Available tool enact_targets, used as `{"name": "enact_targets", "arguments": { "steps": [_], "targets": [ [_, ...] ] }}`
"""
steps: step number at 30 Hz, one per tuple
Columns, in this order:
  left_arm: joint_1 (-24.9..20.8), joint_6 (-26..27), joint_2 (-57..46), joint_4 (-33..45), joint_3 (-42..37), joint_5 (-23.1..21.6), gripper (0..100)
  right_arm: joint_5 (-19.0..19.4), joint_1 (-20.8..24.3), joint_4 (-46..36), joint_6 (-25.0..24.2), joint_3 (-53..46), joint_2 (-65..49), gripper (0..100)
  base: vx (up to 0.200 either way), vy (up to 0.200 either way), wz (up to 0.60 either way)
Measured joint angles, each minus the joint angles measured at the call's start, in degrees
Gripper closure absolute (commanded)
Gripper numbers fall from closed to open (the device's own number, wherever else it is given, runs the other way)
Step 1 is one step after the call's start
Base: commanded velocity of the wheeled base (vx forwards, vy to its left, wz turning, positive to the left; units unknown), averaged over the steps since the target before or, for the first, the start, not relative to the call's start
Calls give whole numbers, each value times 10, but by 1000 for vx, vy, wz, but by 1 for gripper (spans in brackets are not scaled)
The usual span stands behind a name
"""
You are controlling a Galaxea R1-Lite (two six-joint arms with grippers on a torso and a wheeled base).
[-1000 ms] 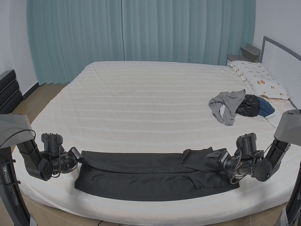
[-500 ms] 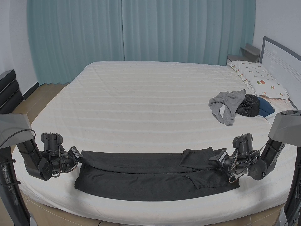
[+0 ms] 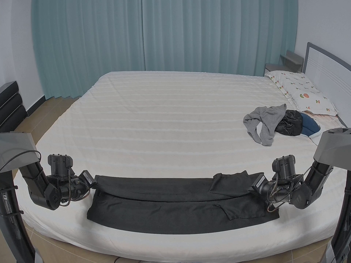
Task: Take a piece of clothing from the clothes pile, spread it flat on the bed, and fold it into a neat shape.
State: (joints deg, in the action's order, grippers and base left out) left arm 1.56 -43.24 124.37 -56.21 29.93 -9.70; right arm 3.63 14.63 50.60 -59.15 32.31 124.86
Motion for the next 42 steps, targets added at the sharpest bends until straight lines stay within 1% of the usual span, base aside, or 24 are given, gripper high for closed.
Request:
{"name": "enact_targets", "arguments": {
  "steps": [5,9,12,14,18,24,27,30,35,37,42],
  "targets": [
    [-1,1,-6,0,12,3,100,-4,-6,0,1,25,-8,100,0,0,0],
    [-4,0,-13,0,44,5,100,-24,-13,3,8,75,-12,100,0,0,0],
    [-5,0,-18,-4,84,16,100,-43,-21,7,21,122,-15,100,0,0,0],
    [-5,-1,-20,-12,100,27,100,-49,-24,9,30,139,-15,100,0,0,0],
    [-6,-1,-18,-36,104,35,100,-54,-27,13,51,141,-13,100,0,0,0],
    [-6,13,-4,-89,51,35,100,-54,-23,43,86,65,-11,100,0,0,0],
    [-5,42,6,-118,7,30,100,-48,-21,58,111,19,-11,100,0,0,0],
    [-5,62,14,-142,-35,17,100,-36,-19,63,124,-11,-10,100,0,0,0],
    [-5,102,24,-157,-87,-21,100,-13,-18,66,137,-40,-4,100,0,0,0],
    [-6,115,30,-160,-98,-26,100,-7,-18,67,146,-47,4,100,0,0,0],
    [-6,118,42,-161,-108,-30,100,-3,-20,68,151,-57,20,100,0,0,0]
  ]
}}
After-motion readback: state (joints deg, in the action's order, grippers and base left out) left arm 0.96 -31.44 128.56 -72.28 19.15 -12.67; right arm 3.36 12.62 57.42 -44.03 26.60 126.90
